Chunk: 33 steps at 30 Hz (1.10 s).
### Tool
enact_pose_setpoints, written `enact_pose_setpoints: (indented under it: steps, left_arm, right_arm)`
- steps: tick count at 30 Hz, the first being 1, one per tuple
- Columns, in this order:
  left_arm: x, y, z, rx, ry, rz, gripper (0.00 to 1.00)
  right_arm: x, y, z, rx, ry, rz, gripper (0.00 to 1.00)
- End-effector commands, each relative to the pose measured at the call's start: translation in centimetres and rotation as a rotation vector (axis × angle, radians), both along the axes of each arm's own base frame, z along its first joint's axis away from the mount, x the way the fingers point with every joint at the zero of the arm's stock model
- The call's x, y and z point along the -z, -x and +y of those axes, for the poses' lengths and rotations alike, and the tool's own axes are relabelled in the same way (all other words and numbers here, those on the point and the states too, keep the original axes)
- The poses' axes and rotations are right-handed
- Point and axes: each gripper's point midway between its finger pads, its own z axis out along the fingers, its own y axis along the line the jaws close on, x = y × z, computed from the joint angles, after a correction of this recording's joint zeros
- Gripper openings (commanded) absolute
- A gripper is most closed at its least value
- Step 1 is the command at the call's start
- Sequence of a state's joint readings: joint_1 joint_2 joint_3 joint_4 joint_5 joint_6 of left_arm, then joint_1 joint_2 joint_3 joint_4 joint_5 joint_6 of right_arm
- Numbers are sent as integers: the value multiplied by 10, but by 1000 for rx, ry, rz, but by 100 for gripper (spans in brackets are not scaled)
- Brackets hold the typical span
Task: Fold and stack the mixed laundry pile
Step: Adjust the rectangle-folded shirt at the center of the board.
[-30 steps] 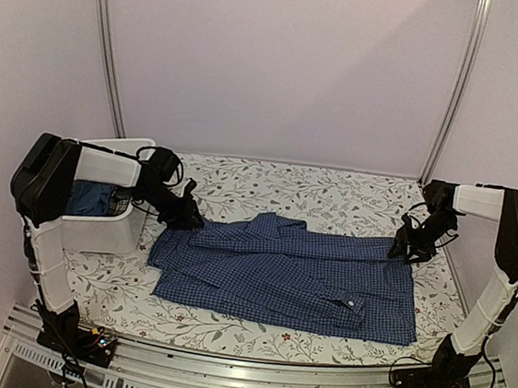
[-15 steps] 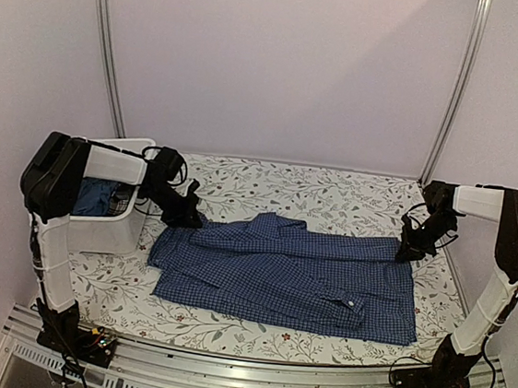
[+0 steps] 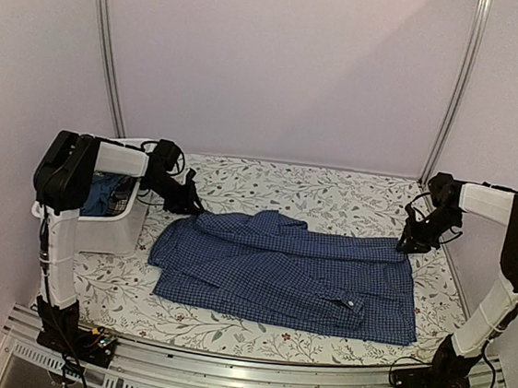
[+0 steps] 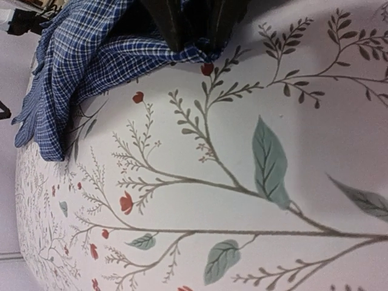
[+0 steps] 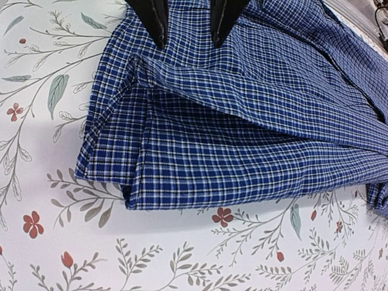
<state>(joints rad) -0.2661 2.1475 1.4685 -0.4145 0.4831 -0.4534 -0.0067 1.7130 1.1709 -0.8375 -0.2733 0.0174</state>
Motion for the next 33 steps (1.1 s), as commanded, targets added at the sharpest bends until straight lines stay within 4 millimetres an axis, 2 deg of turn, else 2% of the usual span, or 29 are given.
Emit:
enact_pose_setpoints:
  steps: [1,4,7,9,11,14,15,17,19,22,27,30,33]
  left_arm:
    - [-5,1,17,-35,31,-8,23]
    - [-16,13,13,1,61,-19,35]
    - [-25,23,10,25,82,-27,37]
    - [-31,25,9,39,81,-46,38]
    - [-44,22,3,65,62,-101,39]
    - [-69,7,-12,106,50,-199,46]
    - [-80,-2,-20,123,46,-242,48]
    - [-90,-15,-38,168,22,-297,53]
    - [-91,-25,-60,226,13,-310,56]
    - [-92,-36,-102,327,29,-334,59]
    - [-79,-30,-174,510,40,-399,66]
    - [-59,-21,-197,559,27,-398,71]
    - [-27,-9,-215,600,-35,-382,74]
  right_arm:
    - [-21,-11,8,-34,-41,-92,34]
    - [-26,-16,14,-67,-71,-124,48]
    - [-26,-23,12,-76,-57,-151,55]
    - [-25,-30,11,-76,-48,-156,56]
    - [-24,-38,11,-73,-48,-157,56]
    - [-33,-53,19,-74,-102,-187,56]
    - [-36,-56,33,-101,-123,-197,56]
    - [-40,-60,41,-115,-154,-206,56]
    - [-38,-62,46,-126,-169,-197,56]
    - [-34,-64,53,-143,-182,-184,56]
    - [-28,-59,57,-140,-194,-168,56]
    - [-23,-54,56,-135,-196,-150,56]
    - [-23,-53,58,-135,-203,-151,56]
